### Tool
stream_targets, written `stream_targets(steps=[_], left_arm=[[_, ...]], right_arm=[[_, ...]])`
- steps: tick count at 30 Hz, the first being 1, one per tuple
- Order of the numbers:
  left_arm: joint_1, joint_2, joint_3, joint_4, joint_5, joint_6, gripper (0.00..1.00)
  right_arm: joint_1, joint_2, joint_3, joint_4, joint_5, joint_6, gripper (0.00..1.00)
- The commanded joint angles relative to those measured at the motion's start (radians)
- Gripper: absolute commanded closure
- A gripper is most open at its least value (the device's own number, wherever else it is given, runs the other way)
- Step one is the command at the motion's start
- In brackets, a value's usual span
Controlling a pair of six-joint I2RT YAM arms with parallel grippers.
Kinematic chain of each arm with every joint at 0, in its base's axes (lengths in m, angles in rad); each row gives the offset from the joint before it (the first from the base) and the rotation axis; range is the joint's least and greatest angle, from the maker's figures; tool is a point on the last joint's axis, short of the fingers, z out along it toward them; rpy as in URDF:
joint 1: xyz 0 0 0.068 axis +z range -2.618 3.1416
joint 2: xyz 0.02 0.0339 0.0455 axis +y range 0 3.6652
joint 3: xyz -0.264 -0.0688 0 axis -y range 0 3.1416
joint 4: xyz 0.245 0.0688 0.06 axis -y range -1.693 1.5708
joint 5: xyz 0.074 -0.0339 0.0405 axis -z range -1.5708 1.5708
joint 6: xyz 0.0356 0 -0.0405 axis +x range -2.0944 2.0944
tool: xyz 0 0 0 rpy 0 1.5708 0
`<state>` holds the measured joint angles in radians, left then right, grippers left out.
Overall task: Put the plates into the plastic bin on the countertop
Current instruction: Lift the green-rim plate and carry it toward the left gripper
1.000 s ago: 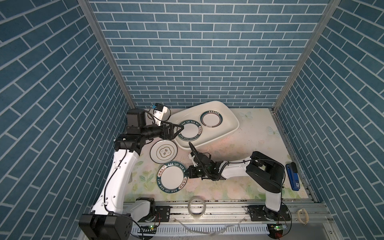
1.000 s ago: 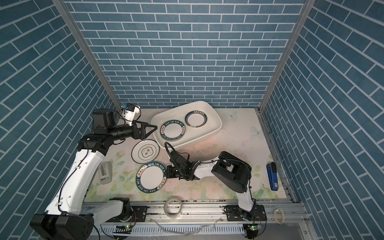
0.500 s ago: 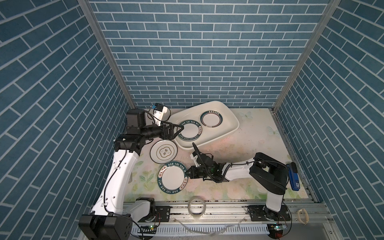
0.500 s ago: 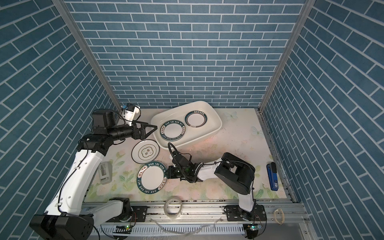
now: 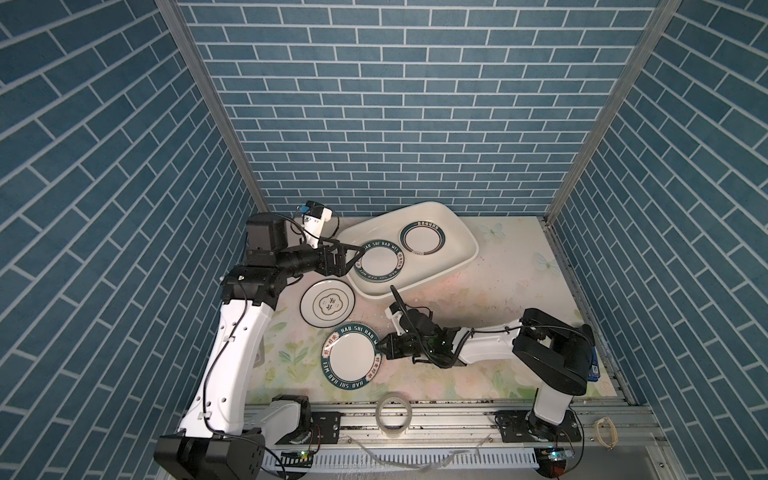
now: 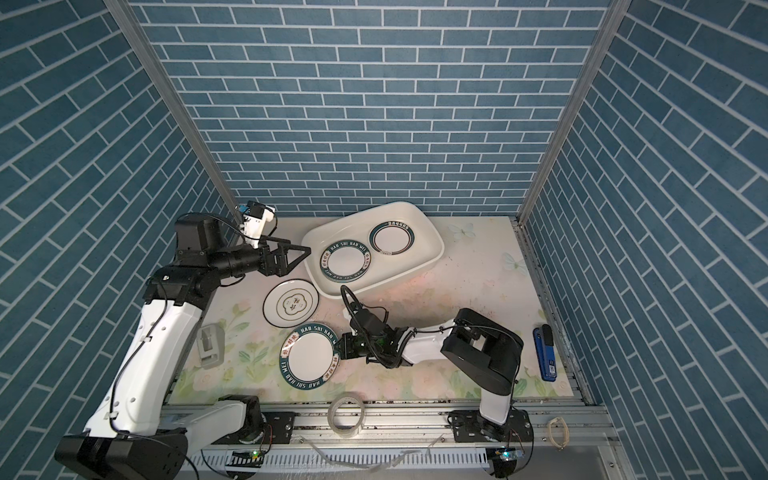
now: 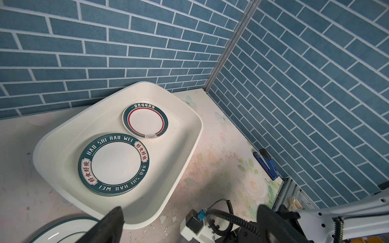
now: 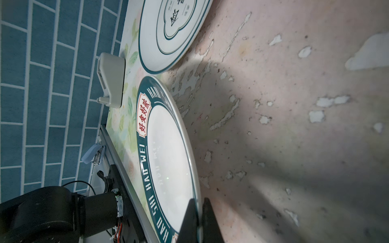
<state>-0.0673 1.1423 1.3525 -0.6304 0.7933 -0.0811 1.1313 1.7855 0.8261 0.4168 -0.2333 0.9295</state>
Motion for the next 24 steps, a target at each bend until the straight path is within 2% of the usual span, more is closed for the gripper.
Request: stream_targets(steps=[1, 18, 22, 24], left_arm=[[0.011, -0.004, 0.027, -0.029, -0.034, 0.024, 0.01], [0.014, 0.001, 0.115, -0.092, -0.176, 0.014, 0.0], [0.015, 0.009, 0.179, -0.14, -0.215, 0.044, 0.01], [0.014, 0.009, 0.2, -0.163, -0.2, 0.101, 0.01]], right_arm=[[-0.003, -0.051, 0.01, -0.006, 0.005, -0.045, 1.0], [-0.02, -0.176, 0.075, -0.105, -0.035, -0.092, 1.0], [-0.034, -0.215, 0.096, -0.129, -0.054, -0.095, 1.0], [-0.046, -0.233, 0.114, -0.158, -0.069, -0.102, 1.0]])
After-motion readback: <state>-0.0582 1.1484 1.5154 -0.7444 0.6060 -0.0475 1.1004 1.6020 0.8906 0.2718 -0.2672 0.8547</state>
